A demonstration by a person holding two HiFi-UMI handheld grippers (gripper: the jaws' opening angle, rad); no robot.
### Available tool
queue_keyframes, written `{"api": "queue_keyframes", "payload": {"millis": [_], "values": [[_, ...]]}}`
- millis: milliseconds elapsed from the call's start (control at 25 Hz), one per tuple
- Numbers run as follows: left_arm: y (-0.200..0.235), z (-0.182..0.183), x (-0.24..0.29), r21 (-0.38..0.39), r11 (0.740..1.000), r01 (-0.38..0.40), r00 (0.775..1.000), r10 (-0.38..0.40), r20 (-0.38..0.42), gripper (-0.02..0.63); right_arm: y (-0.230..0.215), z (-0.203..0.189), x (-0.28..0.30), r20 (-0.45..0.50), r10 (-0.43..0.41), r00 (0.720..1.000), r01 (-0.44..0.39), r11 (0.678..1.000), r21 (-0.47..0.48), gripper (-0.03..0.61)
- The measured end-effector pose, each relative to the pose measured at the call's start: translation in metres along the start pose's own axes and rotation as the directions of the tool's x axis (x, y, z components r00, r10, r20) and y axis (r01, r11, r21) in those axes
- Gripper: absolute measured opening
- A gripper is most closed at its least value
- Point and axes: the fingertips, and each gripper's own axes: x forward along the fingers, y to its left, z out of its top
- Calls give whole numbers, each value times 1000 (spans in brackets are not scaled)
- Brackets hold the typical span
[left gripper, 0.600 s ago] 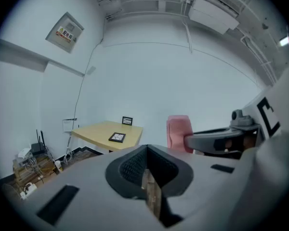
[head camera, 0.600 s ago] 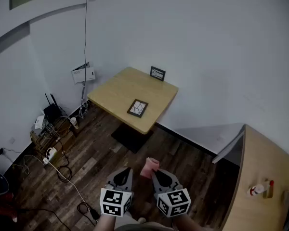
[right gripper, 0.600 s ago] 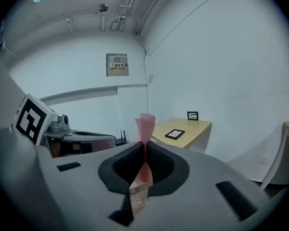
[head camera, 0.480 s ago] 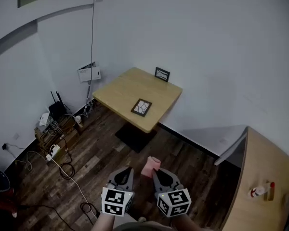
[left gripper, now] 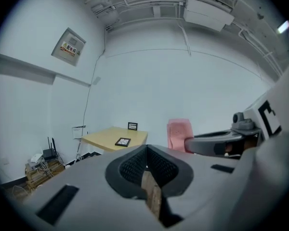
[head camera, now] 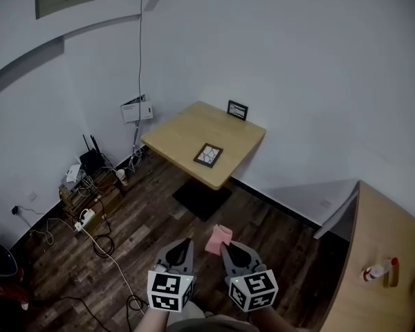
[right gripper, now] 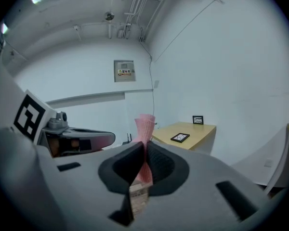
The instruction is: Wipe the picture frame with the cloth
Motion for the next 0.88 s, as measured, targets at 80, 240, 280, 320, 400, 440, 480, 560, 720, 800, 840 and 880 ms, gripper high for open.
{"api": "queue_keyframes", "payload": {"millis": [80,240,280,320,400,440,480,560,720,800,840,880], "values": [[-4,1,0,-21,1000,10,1000,-10,-6,2,-1,1,-4,15,12,1000,-12,1000,26,17],[-12,5,1,-56,998,42,999,-42,-4,2,-4,5,-4,19,8,1000,-9,1000,27,17],[-13,5,2,-54,998,44,999,-44,-1,2,-6,5,-4,18,7,1000,-8,1000,23,17],[-13,5,5,-55,997,45,999,-45,3,2,-7,5,-4,17,8,1000,-8,1000,26,17],[-11,5,9,-71,997,45,999,-44,11,2,-9,4,-2,15,9,1000,-9,999,38,17],[-10,6,12,-84,995,46,999,-45,15,2,-11,4,-1,13,10,1000,-11,999,43,17],[-8,8,15,-97,994,48,999,-46,19,2,-12,4,1,11,13,1000,-14,999,48,17],[-6,11,21,-101,994,48,999,-45,30,2,-16,6,6,14,18,1000,-19,998,56,17],[2,14,37,-64,997,47,998,-45,36,2,-24,10,24,21,21,1000,-22,997,70,17],[7,12,50,-62,995,72,997,-71,20,2,-27,12,39,16,29,999,-31,996,81,17],[9,11,57,-64,994,85,996,-84,10,2,-29,13,47,12,32,999,-33,996,86,17],[13,10,64,-68,993,94,996,-94,1,2,-31,14,54,10,31,999,-32,996,87,17]]}}
